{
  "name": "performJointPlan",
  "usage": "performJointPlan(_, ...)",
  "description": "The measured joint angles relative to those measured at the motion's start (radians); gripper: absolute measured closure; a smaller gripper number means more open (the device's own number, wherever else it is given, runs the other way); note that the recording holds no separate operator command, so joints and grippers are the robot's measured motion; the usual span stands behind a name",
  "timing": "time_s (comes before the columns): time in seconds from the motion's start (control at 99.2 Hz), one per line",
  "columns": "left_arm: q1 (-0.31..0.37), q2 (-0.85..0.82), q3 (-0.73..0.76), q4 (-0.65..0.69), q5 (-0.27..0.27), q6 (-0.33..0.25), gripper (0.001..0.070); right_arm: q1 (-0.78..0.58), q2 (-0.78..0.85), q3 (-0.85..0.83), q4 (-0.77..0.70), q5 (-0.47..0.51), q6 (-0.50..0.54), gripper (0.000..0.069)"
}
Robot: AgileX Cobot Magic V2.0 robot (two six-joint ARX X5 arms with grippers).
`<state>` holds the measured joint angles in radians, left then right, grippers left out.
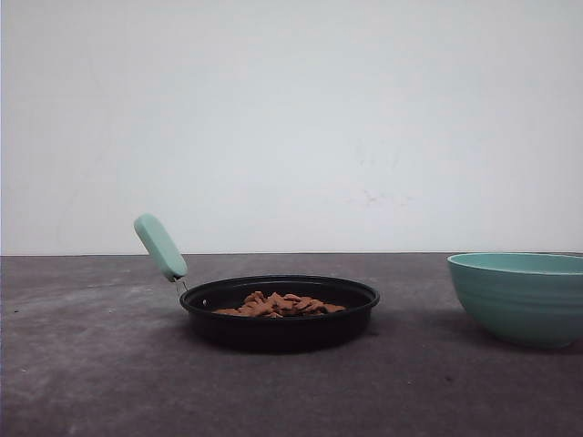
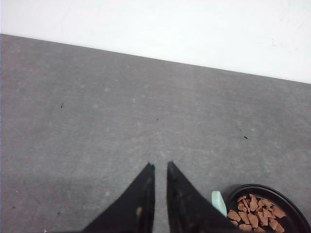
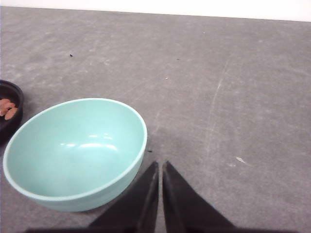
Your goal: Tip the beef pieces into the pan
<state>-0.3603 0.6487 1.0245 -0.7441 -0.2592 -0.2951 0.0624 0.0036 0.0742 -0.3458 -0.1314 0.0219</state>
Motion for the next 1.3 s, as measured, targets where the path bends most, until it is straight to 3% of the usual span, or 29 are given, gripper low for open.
performJointPlan(0.323,0.0,-0.013,0.0,-0.005,0.0,0.001,0.0692,0.0,0.0,0.0,0.0,0.0,0.0,0.0679)
performJointPlan(0.494,0.03,-0.103,-0.024,0.039,0.0,0.048,0.0692,0.0,0.0,0.0,0.0,0.0,0.0,0.0679)
performJointPlan(0.696,0.153,-0.303,-0.328,0.261,0.008,0.148,0.0692,0.0,0.0,0.0,0.0,0.0,0.0,0.0679)
performJointPlan(0.766,0.186,-0.383,-0.471,0.267,0.066,0.155,0.0692,0.0,0.0,0.0,0.0,0.0,0.0,0.0679)
performJointPlan(0.867,0.223,-0.512,-0.663,0.251,0.186,0.158,0.0692,0.0,0.0,0.0,0.0,0.0,0.0,0.0679)
performJointPlan(0.948,0.235,-0.596,-0.781,0.249,0.231,0.161,0.0692,0.0,0.0,0.0,0.0,0.0,0.0,0.0679)
performJointPlan(1.059,0.242,-0.645,-0.884,0.248,0.242,0.164,0.0692,0.0,0.0,0.0,0.0,0.0,0.0,0.0679)
performJointPlan(1.18,0.243,-0.641,-0.902,0.245,0.24,0.166,0.0692,0.0,0.0,0.0,0.0,0.0,0.0,0.0679)
performJointPlan(1.301,0.243,-0.645,-0.902,0.245,0.191,0.171,0.0692,0.0,0.0,0.0,0.0,0.0,0.0,0.0679)
